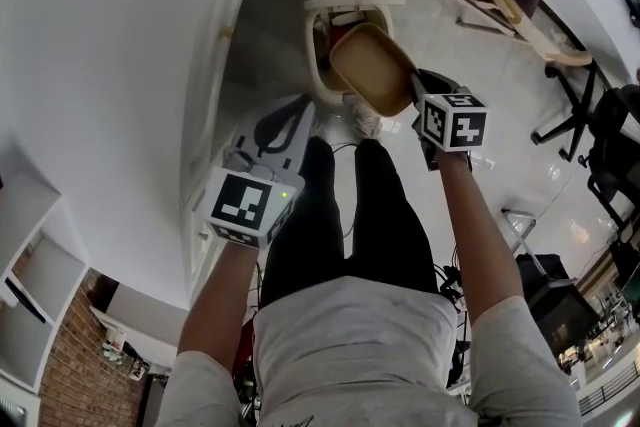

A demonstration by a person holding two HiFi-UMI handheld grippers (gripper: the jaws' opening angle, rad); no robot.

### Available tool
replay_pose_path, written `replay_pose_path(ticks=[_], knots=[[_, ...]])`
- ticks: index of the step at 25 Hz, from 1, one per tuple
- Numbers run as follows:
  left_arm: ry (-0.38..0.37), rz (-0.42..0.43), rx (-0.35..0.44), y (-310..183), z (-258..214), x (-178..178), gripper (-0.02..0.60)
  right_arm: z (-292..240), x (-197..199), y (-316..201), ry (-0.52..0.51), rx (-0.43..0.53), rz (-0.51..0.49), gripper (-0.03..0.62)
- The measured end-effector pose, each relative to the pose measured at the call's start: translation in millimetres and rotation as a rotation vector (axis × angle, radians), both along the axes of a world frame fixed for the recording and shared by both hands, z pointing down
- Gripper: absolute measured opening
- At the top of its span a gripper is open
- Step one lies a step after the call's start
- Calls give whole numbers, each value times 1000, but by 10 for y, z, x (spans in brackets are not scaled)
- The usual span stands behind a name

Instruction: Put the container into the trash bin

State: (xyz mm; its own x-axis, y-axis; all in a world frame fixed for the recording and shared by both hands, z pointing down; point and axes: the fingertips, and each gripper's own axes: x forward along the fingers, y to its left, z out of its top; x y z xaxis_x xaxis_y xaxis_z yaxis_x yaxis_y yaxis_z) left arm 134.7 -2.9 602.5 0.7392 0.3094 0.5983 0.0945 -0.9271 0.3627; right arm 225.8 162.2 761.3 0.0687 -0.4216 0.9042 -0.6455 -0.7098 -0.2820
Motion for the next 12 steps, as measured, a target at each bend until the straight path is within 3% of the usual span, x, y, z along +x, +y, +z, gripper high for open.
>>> replay_pose_path(ticks=[12], knots=[[-21,8,-16,1,286,27,18,369,48,-47,0,-41,44,40]])
